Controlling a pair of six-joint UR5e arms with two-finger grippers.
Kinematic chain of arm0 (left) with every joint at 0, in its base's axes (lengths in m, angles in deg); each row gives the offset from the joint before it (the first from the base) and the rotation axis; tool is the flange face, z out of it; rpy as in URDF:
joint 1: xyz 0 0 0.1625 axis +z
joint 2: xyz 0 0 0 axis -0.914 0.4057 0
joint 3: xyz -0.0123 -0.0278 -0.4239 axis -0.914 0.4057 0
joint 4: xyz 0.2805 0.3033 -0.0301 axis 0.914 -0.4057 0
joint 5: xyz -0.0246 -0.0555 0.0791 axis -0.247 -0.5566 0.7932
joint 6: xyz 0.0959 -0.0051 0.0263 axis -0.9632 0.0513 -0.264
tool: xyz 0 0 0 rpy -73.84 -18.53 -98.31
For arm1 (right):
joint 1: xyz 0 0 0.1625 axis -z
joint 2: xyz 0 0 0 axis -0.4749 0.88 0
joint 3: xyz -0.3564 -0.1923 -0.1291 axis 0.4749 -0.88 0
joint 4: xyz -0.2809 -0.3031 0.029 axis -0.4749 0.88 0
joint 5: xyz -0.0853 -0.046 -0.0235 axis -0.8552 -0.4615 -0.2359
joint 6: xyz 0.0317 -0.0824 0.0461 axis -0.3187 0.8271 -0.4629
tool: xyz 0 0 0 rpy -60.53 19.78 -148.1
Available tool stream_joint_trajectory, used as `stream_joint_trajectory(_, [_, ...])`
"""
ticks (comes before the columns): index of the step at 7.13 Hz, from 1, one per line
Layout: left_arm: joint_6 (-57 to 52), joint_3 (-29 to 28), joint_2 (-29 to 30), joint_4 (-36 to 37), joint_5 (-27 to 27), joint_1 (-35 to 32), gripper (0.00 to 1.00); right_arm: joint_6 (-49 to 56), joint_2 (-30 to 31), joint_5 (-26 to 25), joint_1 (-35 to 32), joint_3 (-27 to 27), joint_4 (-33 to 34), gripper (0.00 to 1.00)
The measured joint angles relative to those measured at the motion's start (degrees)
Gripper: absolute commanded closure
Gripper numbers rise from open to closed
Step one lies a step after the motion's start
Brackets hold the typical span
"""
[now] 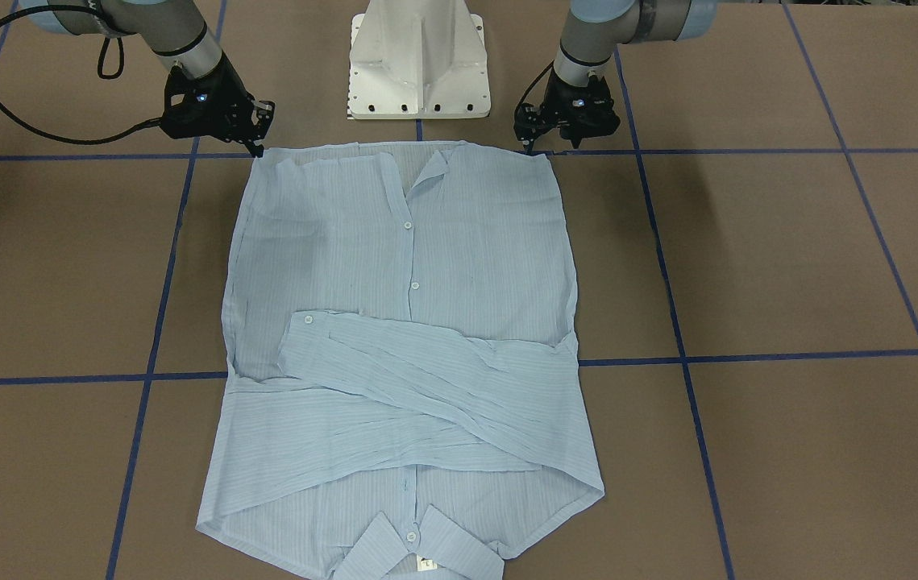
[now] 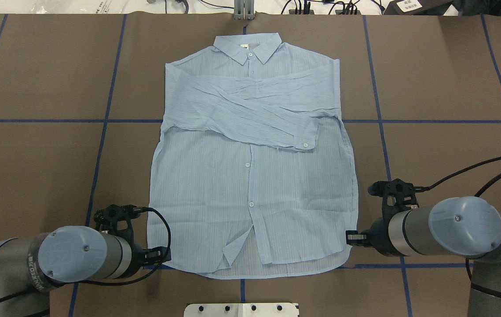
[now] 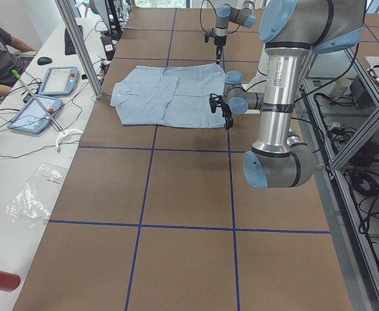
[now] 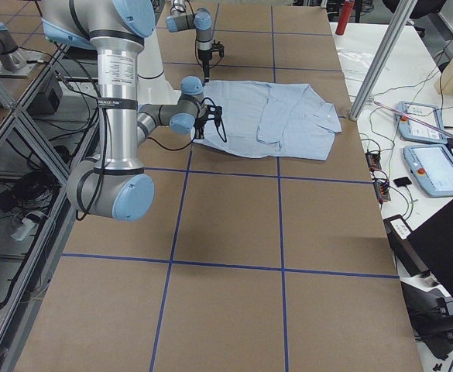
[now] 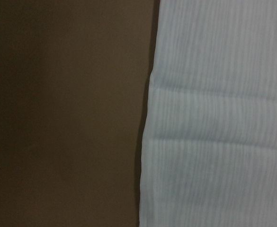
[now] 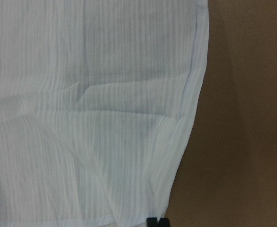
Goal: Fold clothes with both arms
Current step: 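Grasp the hem corners with both grippers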
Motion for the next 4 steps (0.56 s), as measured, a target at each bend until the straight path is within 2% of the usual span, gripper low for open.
stream_joint_trajectory(4, [0.0,-1.1,1.2,0.0,0.0,0.2,0.23,0.1,0.1,0.3,-0.9,0.3,0.0,1.00])
